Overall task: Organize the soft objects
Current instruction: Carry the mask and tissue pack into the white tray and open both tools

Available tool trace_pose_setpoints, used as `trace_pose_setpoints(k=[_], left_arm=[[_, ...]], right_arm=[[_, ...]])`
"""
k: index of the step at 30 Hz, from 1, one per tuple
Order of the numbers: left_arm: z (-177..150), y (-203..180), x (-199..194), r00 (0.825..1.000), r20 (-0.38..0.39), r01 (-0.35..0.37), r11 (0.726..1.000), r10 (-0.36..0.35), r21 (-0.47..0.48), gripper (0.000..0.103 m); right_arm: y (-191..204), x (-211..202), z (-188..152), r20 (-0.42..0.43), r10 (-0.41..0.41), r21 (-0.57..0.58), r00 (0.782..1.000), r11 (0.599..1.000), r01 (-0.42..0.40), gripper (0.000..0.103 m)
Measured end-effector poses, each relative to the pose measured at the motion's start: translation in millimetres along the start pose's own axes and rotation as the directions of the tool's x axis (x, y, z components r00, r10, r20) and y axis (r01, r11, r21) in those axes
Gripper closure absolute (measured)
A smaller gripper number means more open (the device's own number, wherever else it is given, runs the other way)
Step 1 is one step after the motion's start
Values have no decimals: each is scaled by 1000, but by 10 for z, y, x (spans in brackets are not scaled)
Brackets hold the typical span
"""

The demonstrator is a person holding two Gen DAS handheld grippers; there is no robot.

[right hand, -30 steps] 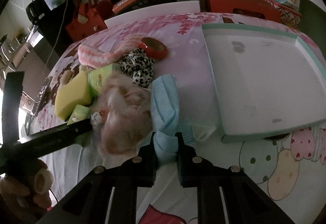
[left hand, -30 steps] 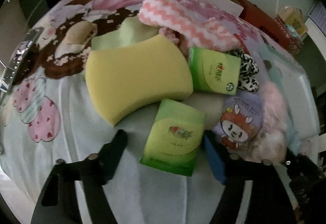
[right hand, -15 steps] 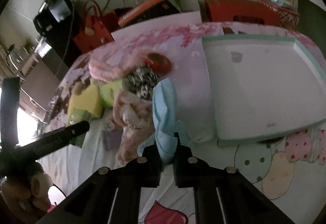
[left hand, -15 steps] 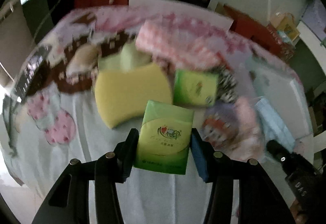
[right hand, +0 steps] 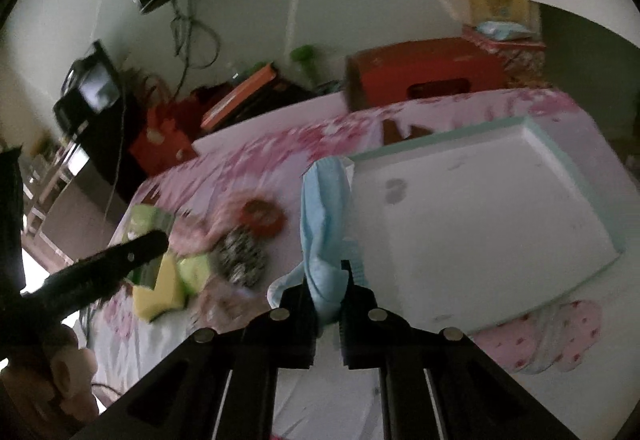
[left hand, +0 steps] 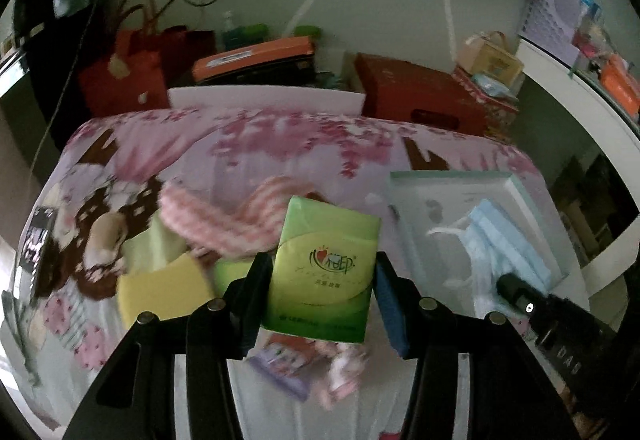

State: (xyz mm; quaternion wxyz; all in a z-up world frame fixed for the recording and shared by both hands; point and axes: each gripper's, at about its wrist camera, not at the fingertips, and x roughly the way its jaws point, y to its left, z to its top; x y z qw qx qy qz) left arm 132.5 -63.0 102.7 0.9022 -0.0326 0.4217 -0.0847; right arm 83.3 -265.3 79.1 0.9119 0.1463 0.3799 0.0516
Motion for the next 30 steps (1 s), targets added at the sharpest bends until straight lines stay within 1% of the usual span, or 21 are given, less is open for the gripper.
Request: trace_pose_setpoints(k=[3, 7, 10, 14, 15, 19, 20, 22, 24, 25, 26, 27, 28, 29, 30], left_arm=[[68, -190, 122, 1000, -3, 17, 999, -17, 36, 51], [134, -490, 310, 999, -11, 40, 995, -39, 93, 51], [152, -720, 503, 997, -36, 70, 989, -66, 128, 51], [141, -1013, 770, 993, -73, 106, 980, -95, 167, 51], [138, -1065, 821, 992, -80, 114, 978, -101, 173, 51], [119, -1290, 1030, 987, -110, 138, 970, -118, 199, 50], [113, -1336, 1067, 986, -115, 142, 969, -120, 204, 50], [99, -1431, 1152, 983, -133, 157, 963, -130, 218, 50], [92, -1492, 1222, 979, -156, 167, 960, -134, 224, 50], [91, -1511, 1243, 978, -164, 166, 960, -131, 227, 45], [86, -1532, 1258, 978, -168, 161, 959, -123, 233, 35], [82, -1538, 1258, 979, -165, 156, 959, -118, 236, 31], [81, -1538, 1250, 980, -158, 155, 959, -120, 237, 26], [84, -1526, 1222, 981, -147, 159, 959, -127, 235, 23], [91, -1507, 1203, 981, -143, 161, 960, -130, 231, 22]], right_arm=[[-223, -14, 111, 20, -40, 30, 999, 999, 39, 94], [-626, -2, 196, 21, -123, 88, 992, 989, 120, 94], [-969, 43, 215, 5, -187, 144, 982, 972, 185, 94], [-1294, 46, 239, 4, -240, 183, 971, 954, 236, 94], [-1348, 43, 248, 5, -262, 188, 965, 948, 256, 94], [-1569, 47, 321, 4, -306, 212, 952, 931, 298, 94], [-1603, 61, 342, 2, -315, 214, 949, 927, 307, 94], [-1658, 68, 358, -1, -323, 215, 946, 924, 316, 90], [-1672, 66, 367, -3, -342, 210, 940, 919, 335, 90], [-1654, 54, 359, -3, -348, 206, 938, 917, 341, 87], [-1645, 50, 359, -5, -350, 200, 937, 917, 344, 85], [-1637, 44, 354, -7, -353, 195, 936, 917, 347, 78], [-1621, 36, 354, -7, -352, 190, 936, 919, 347, 68], [-1607, 26, 349, -6, -353, 187, 936, 919, 348, 62], [-1590, 17, 347, -4, -354, 182, 935, 919, 349, 55]])
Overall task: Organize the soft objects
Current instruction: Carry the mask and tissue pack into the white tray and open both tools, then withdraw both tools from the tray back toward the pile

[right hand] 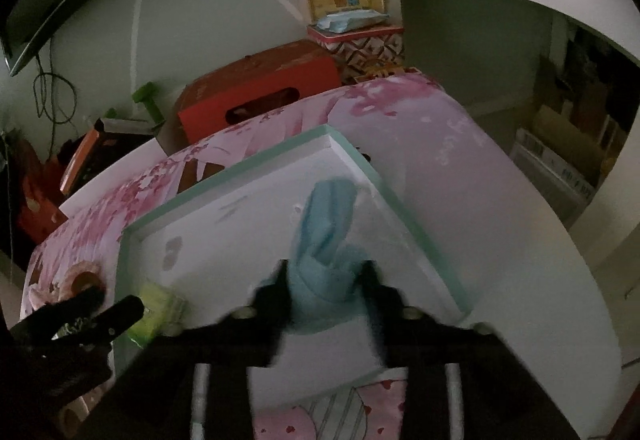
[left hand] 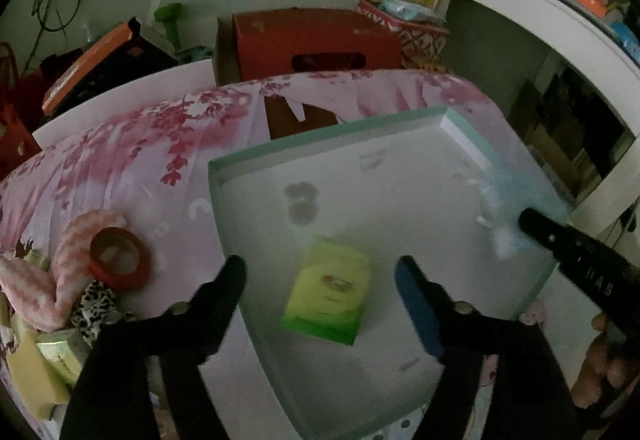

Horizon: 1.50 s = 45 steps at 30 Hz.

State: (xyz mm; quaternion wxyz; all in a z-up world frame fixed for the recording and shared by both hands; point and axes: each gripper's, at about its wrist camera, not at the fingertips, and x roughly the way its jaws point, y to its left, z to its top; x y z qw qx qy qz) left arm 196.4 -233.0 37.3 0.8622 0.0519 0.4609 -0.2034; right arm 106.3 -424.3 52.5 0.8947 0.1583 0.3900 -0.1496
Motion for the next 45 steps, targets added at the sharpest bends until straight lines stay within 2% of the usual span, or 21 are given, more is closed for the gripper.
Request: trace_pose_setpoints(k=[1, 3, 4, 8, 9, 10, 12, 18, 26, 33, 38, 45], left_arm=[[-1, 20, -29, 1000, 3, 3, 1000, -3, -4, 21], [-4, 74, -91, 1000, 8, 4, 1000, -3, -17, 11], [-12, 115, -132, 1000, 11, 1, 1000, 0, -27, 5], [-81, 312, -321, 999, 28, -17, 997, 20, -81, 4], [-114, 375, -380, 999, 28, -34, 995, 36, -89, 4], [-148, 426, -429, 998, 30, -50, 994, 53, -95, 4], [-227, 558, -555, 995, 36, -87, 990, 91, -113, 4], [-459, 959, -907, 988, 52, -135, 972, 148, -191, 3], [-833, 1539, -1365, 974, 43, -201, 934, 223, -296, 3], [-1135, 2087, -1656, 958, 36, -249, 885, 286, -394, 3], [-1279, 2370, -1677, 952, 9, -271, 860, 305, -433, 3], [-1377, 2554, -1435, 961, -48, -264, 854, 271, -449, 3]], right_arm=[[24, -26, -7, 3, -2, -9, 1000, 1000, 2, 51], [60, -50, -24, -1, -6, -25, 1000, 1000, 6, 44], [83, -70, -39, -2, -5, -35, 1000, 999, 5, 37], [181, -158, -114, -2, 2, -72, 1000, 997, -2, 13], [210, -183, -135, -2, 1, -81, 1000, 997, -1, 4], [245, -223, -163, 0, 0, -88, 1000, 996, 0, 0], [302, -294, -202, 7, 0, -100, 1000, 995, 0, 0], [529, -561, -275, 36, 10, -141, 999, 990, -5, 0], [1078, -893, -457, 29, 86, -229, 996, 970, -78, 0], [1715, -983, -701, -38, 185, -331, 982, 925, -187, 0], [2133, -870, -917, -119, 231, -388, 966, 884, -260, 0], [2421, -570, -1166, -211, 244, -425, 947, 849, -313, 0]])
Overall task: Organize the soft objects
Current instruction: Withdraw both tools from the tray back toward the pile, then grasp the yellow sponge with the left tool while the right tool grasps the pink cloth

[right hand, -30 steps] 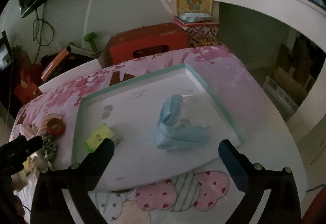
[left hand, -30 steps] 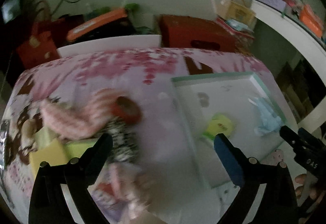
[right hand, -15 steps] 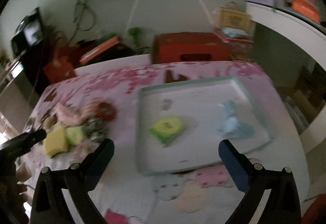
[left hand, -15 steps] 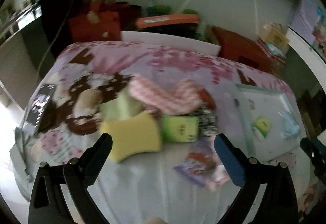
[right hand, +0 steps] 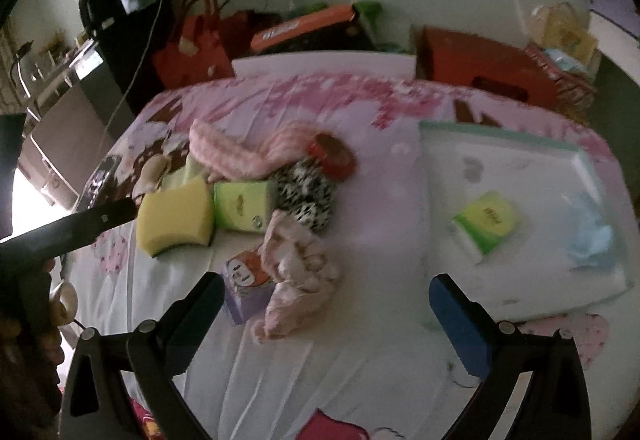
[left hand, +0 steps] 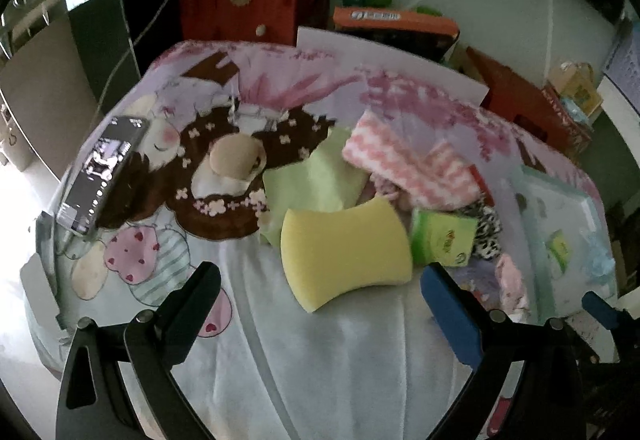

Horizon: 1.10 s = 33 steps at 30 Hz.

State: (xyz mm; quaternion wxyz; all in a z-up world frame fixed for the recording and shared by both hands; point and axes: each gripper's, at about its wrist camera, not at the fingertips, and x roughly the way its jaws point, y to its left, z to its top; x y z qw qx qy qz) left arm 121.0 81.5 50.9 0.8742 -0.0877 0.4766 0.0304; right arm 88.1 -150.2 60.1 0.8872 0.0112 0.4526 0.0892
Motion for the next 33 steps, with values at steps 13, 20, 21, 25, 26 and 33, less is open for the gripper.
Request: trace_pose_setpoints(k=[13, 20, 21, 25, 26, 33], left_arm=[[-204, -16, 586, 990, -137, 0, 997, 11, 79, 4], [-206, 5, 675, 991, -135, 4, 995, 10, 101, 32], [-204, 1, 682, 991, -135, 4, 994, 11, 106, 34], [-196, -39, 688, 992, -129, 15, 991, 3, 136, 46], [-195, -49, 688, 992, -129, 9, 990, 9, 142, 49], [-182, -43, 686, 992, -124, 8, 988, 12, 156, 58]], right_arm=[[25, 514, -74, -95, 43, 8, 995, 999, -42, 15], [-7, 588, -74, -109, 50, 22, 993, 999, -48, 49], [-6, 594, -66, -111, 51, 21, 993, 999, -49, 54], [-13, 616, -64, -117, 61, 22, 991, 998, -59, 67], [-10, 625, -67, -119, 63, 23, 991, 998, -61, 69], [-33, 637, -78, -122, 78, 38, 989, 997, -74, 83]])
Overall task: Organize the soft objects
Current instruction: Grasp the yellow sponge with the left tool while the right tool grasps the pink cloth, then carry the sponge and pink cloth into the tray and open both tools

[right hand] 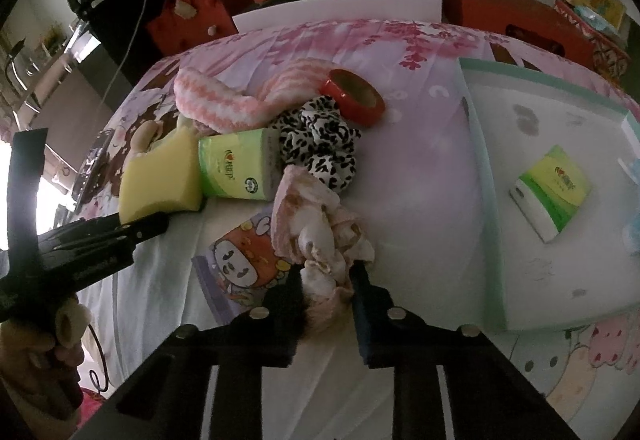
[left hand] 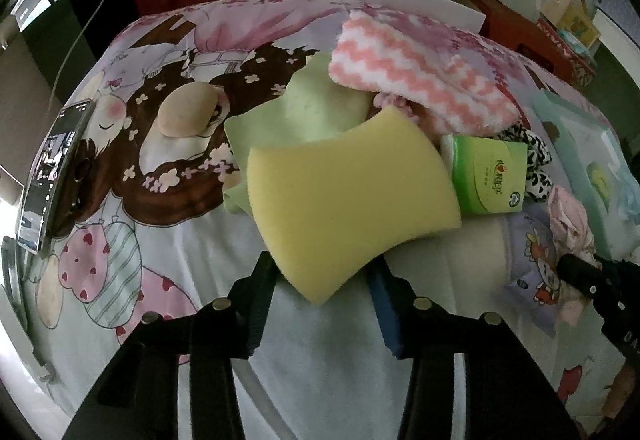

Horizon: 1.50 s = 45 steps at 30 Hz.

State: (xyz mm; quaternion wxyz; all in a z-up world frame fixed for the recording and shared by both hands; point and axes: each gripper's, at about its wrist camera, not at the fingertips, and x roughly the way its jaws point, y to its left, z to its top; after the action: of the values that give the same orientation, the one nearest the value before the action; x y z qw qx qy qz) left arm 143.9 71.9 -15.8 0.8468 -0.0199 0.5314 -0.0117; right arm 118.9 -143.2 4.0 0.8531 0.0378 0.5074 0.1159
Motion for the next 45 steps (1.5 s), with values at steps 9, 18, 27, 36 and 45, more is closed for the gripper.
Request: trace_pose_setpoints(k=[9, 18, 27, 36, 45], left_arm=[[6, -35, -167, 1000, 18, -10, 1000, 10, 13, 62], [56, -130, -586, 996, 89, -33, 999, 30, 35, 67], [25, -205, -959, 988, 146, -53, 998, 47, 40, 68], [108, -524, -1357, 973, 230, -21, 997, 3, 77, 68], [399, -1247, -1450, 955, 288, 12, 979, -71, 204, 68]], right_arm=[[-33, -149, -6, 32, 8, 24, 999, 1000, -9, 93], [-102, -540, 0, 106, 28, 41, 994, 999, -33, 93], [-145, -908, -39, 171, 45, 50, 984, 997, -54, 93], [-386, -1146, -80, 217, 11, 101, 976, 994, -34, 93], [-1024, -1289, -7, 250, -83, 217, 965, 976, 28, 93]])
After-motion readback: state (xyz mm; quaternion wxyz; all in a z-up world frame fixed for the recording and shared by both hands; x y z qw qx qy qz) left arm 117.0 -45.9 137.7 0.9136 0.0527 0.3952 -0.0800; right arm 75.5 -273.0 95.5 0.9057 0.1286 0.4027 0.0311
